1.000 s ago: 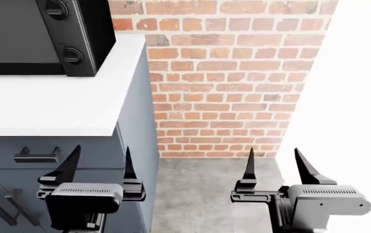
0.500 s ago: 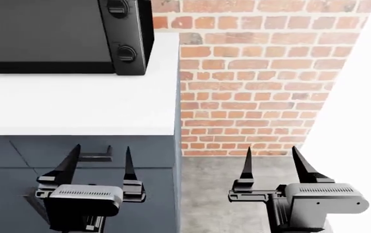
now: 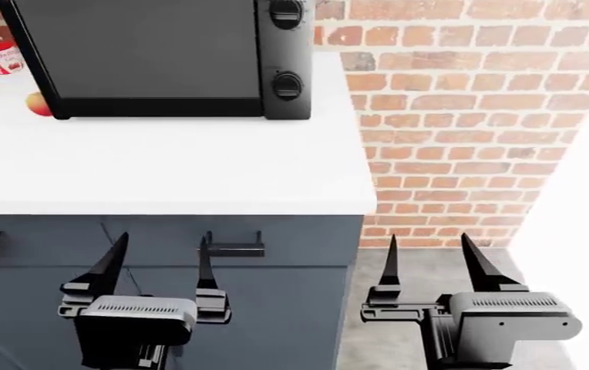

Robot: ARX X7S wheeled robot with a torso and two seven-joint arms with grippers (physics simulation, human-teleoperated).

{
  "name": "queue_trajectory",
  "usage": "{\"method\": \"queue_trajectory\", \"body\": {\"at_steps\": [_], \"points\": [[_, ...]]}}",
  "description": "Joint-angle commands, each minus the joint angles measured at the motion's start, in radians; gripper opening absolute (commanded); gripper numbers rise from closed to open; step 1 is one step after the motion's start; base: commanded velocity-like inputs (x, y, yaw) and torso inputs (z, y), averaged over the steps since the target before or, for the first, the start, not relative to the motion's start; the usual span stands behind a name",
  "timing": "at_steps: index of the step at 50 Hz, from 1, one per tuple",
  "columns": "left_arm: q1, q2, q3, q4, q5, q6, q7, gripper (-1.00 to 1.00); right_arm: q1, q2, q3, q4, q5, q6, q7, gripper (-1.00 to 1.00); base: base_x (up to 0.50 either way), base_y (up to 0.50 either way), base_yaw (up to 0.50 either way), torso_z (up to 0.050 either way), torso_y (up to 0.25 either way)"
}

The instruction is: Pick the mango from the counter and place it in the cabinet.

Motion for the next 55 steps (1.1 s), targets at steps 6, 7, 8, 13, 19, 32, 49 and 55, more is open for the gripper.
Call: {"method": "queue_trajectory", "body": {"at_steps": [6, 7, 8, 13, 19, 32, 49, 55], "points": [[0.0, -0.009, 0.006, -0.008, -0.012, 0.005, -0.01, 1.0, -0.001, 0.009, -0.012, 0.013, 0.007, -0.013, 0.012, 1.0, 0.0, 0.5, 0.0, 0.0, 0.0], [0.0, -0.009, 0.006, -0.008, -0.014, 0.005, -0.01, 1.0, -0.001, 0.01, -0.012, 0.014, 0.008, -0.014, 0.012, 1.0, 0.0, 0.5, 0.0, 0.0, 0.0], [0.001, -0.01, 0.006, -0.008, -0.015, 0.005, -0.011, 1.0, -0.002, 0.011, -0.012, 0.014, 0.008, -0.015, 0.013, 1.0, 0.0, 0.5, 0.0, 0.0, 0.0], [0.003, -0.013, 0.006, -0.005, -0.021, 0.004, -0.013, 1.0, -0.004, 0.014, -0.016, 0.005, 0.01, -0.009, 0.018, 1.0, 0.0, 0.5, 0.0, 0.0, 0.0], [0.004, -0.017, 0.008, 0.001, -0.023, 0.0, -0.018, 1.0, -0.006, 0.018, -0.02, 0.005, 0.013, -0.012, 0.021, 1.0, 0.0, 0.5, 0.0, 0.0, 0.0], [0.0, -0.023, 0.011, 0.001, -0.027, -0.005, -0.029, 1.0, -0.001, 0.024, -0.029, 0.008, 0.017, -0.011, 0.028, 1.0, 0.0, 0.5, 0.0, 0.0, 0.0], [-0.006, -0.035, 0.023, 0.023, -0.029, -0.025, -0.041, 1.0, 0.003, 0.038, -0.04, -0.005, 0.025, -0.002, 0.033, 1.0, 0.0, 0.5, 0.0, 0.0, 0.0], [-0.004, -0.041, 0.027, 0.023, -0.033, -0.022, -0.048, 1.0, -0.001, 0.04, -0.04, -0.004, 0.029, -0.009, 0.038, 1.0, 0.0, 0.5, 0.0, 0.0, 0.0]]}}
